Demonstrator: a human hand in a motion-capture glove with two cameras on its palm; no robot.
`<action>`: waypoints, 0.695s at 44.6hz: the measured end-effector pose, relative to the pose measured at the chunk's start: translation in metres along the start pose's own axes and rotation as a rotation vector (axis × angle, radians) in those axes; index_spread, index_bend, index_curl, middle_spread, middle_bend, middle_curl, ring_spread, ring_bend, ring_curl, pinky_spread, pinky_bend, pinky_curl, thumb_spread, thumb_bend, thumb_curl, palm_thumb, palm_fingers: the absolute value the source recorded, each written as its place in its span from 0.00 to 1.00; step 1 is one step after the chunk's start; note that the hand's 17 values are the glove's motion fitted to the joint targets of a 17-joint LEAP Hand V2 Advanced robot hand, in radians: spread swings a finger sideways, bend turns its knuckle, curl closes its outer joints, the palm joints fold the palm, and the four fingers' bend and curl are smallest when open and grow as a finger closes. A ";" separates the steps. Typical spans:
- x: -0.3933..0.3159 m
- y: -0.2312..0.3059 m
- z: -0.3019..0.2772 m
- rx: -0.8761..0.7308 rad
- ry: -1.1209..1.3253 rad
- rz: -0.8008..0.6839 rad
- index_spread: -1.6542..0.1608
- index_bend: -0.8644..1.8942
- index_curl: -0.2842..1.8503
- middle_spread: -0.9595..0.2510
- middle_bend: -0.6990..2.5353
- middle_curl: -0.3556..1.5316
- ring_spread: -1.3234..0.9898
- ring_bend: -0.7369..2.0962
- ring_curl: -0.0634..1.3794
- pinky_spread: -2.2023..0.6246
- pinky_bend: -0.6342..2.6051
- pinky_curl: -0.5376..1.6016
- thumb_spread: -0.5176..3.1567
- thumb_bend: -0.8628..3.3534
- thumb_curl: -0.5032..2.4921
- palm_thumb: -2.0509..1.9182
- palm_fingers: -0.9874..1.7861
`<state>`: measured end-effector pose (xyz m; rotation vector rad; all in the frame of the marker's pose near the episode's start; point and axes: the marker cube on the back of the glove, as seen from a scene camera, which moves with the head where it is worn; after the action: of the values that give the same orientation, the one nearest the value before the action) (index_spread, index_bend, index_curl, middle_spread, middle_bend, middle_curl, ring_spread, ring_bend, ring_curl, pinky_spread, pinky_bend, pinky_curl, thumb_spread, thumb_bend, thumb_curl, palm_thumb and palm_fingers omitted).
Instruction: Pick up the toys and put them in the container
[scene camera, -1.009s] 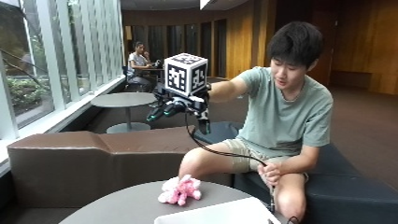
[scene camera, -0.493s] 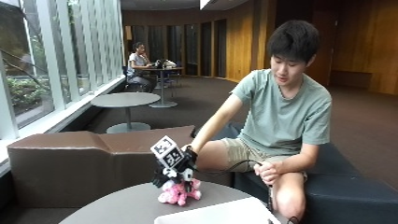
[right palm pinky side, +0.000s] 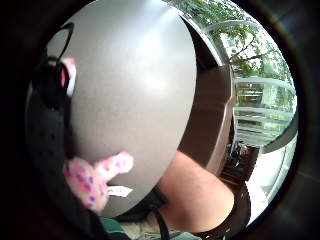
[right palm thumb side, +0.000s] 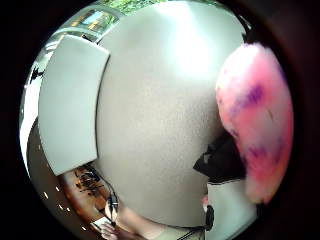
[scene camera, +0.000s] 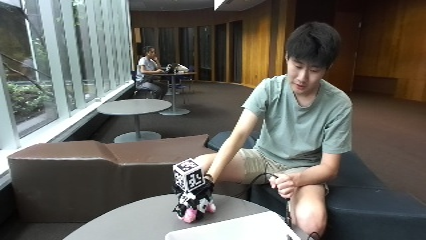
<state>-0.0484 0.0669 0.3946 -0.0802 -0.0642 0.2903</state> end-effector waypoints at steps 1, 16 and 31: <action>0.000 -0.003 -0.002 -0.016 0.001 -0.002 0.78 0.38 0.16 0.69 0.41 0.45 0.46 0.71 0.43 0.66 0.59 0.42 0.48 0.26 0.35 0.65 0.63; -0.044 -0.043 -0.196 0.124 -0.021 -0.123 0.74 0.45 0.18 0.60 0.47 0.53 0.43 0.70 0.44 0.65 0.53 0.42 0.37 0.25 0.42 0.68 0.72; -0.162 -0.009 -0.353 0.299 -0.060 -0.343 0.71 0.48 0.19 0.57 0.46 0.57 0.43 0.69 0.45 0.65 0.52 0.44 0.30 0.25 0.46 0.69 0.73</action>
<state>-0.1741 -0.0132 0.0362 0.2353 -0.0916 -0.0431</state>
